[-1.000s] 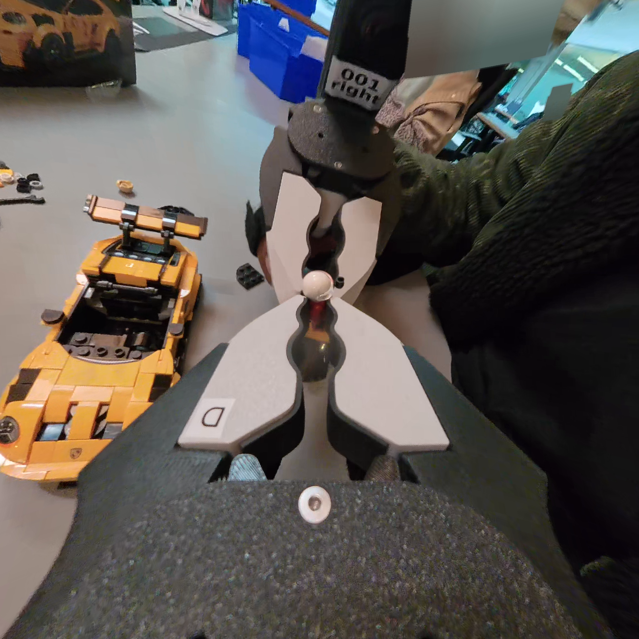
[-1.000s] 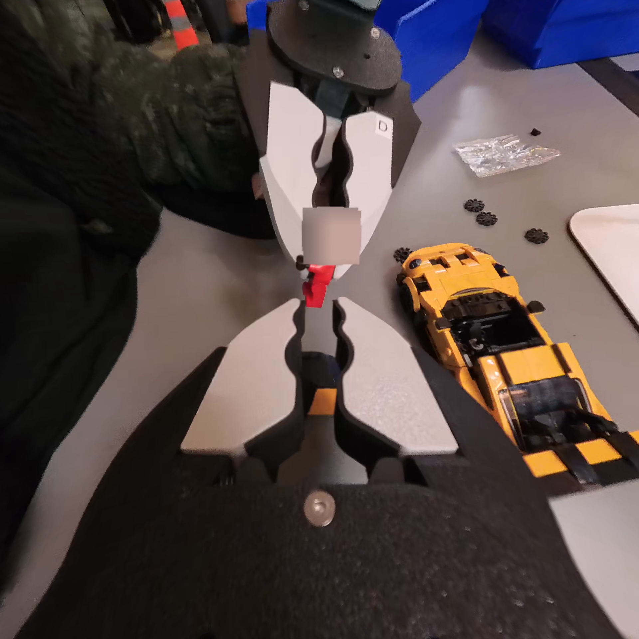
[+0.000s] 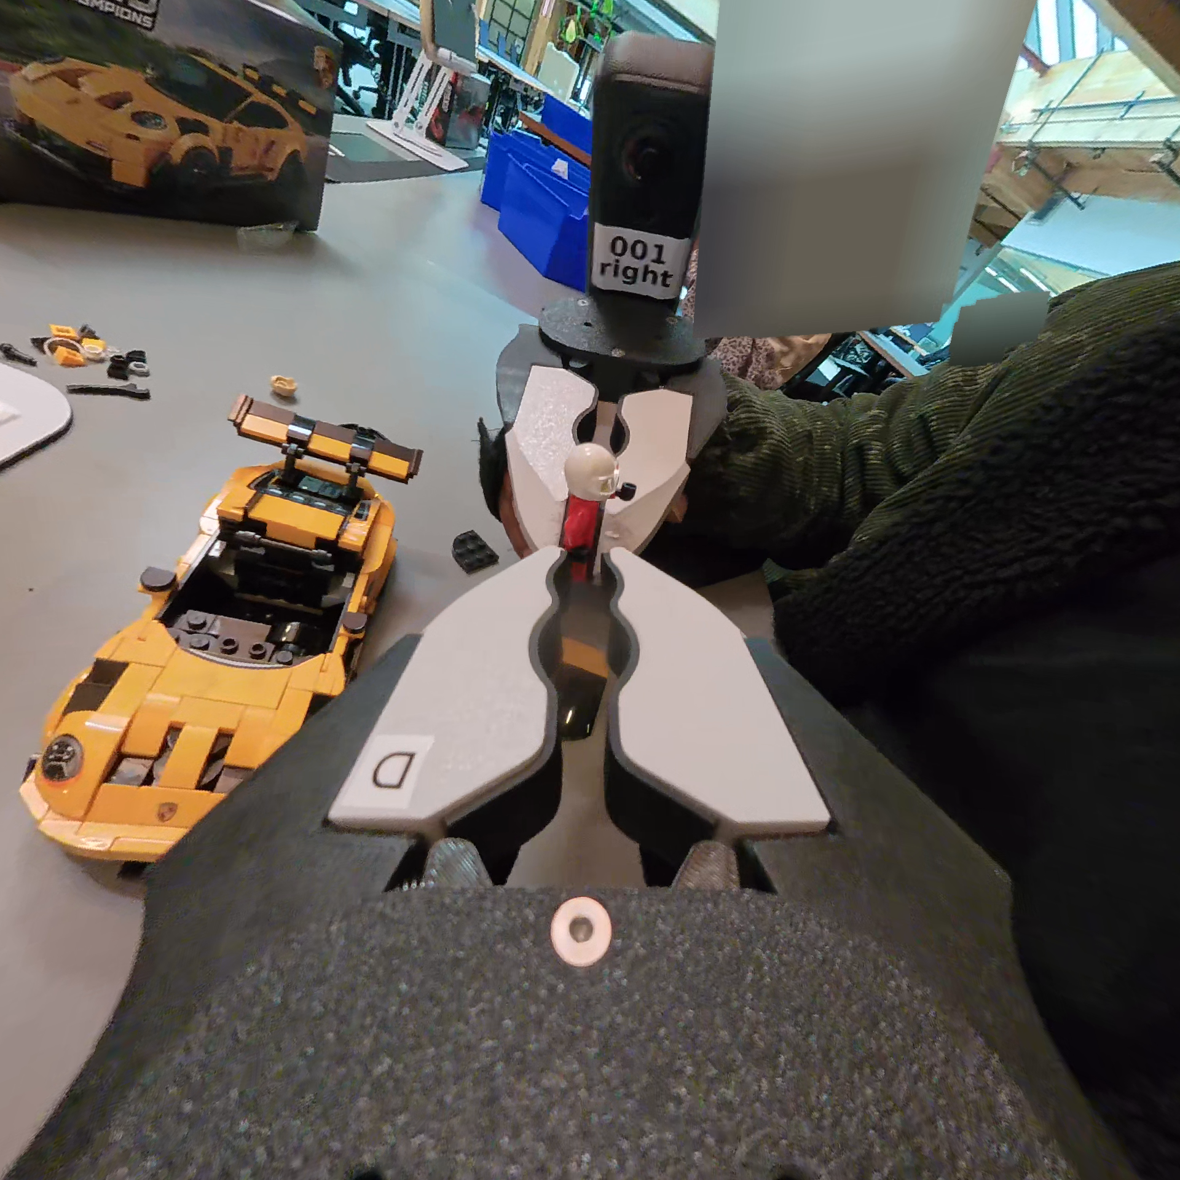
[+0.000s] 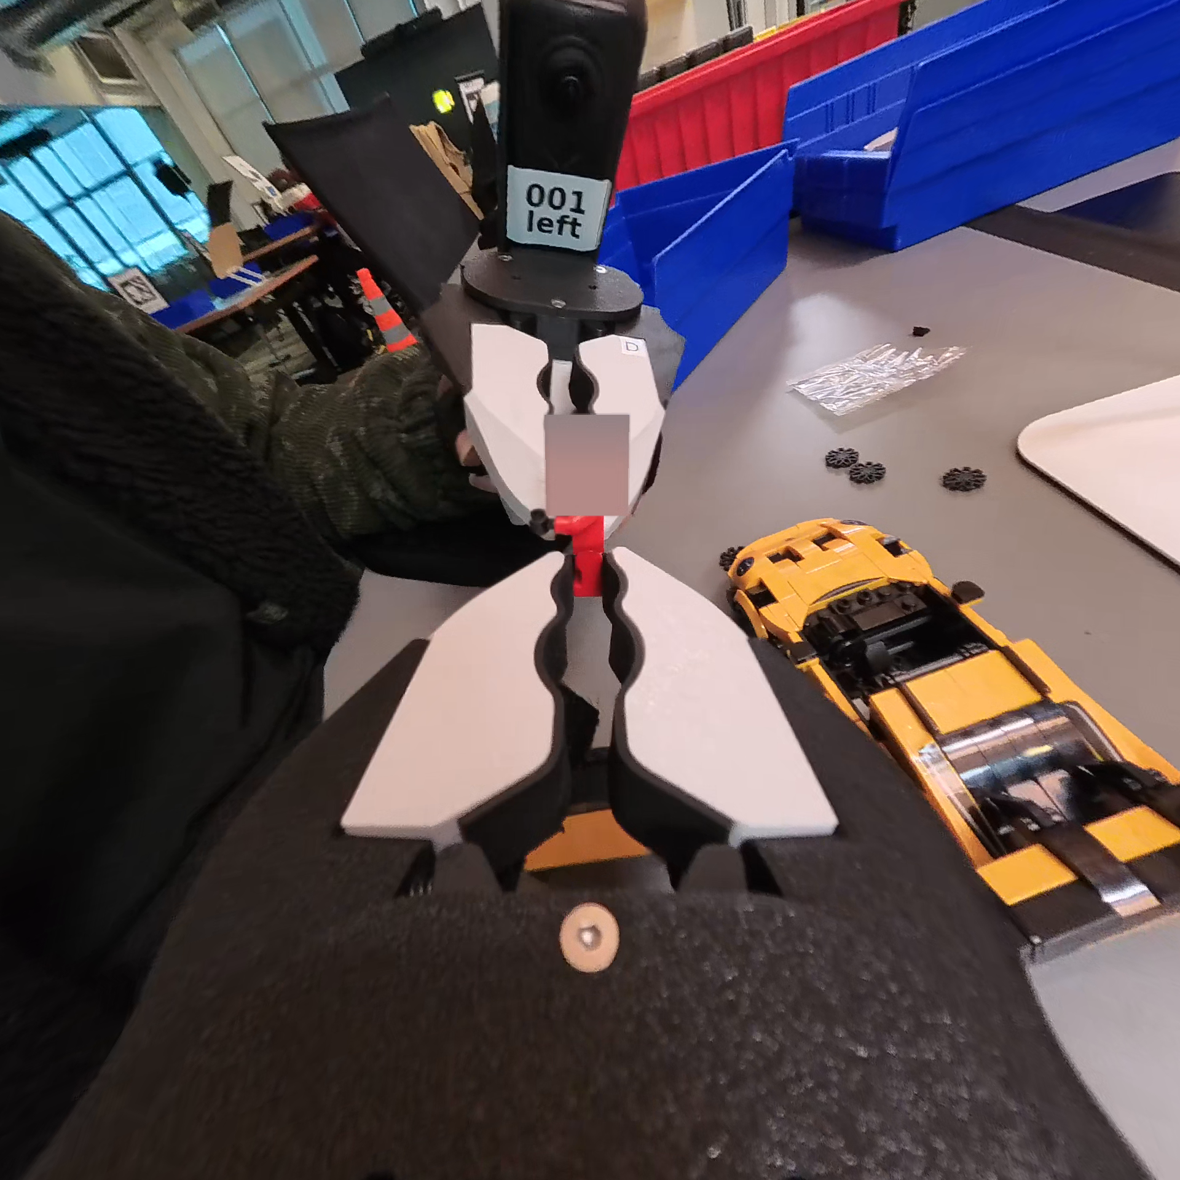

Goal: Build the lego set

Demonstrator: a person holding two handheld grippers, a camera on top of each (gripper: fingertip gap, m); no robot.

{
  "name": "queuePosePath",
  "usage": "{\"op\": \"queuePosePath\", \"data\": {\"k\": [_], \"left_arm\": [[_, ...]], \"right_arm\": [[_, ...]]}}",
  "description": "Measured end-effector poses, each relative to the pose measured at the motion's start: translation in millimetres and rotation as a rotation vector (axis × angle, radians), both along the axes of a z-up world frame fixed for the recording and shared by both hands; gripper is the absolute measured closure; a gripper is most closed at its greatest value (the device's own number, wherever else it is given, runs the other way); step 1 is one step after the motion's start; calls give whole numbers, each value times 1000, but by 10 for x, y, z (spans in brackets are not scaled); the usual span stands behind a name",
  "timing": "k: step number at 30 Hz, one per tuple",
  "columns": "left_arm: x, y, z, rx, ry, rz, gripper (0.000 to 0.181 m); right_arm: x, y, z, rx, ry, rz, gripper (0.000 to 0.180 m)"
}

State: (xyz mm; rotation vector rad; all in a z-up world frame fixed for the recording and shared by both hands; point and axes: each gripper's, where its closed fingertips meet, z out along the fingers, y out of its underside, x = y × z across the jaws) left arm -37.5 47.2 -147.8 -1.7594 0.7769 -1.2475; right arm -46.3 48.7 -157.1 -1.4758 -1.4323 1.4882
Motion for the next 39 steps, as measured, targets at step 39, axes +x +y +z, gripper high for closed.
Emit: {"op": "queuePosePath", "data": {"k": [39], "left_arm": [[-59, 45, -93, -36, 3, 8, 167]], "right_arm": [[-36, 105, -54, -68, -44, -89, 172]]}}
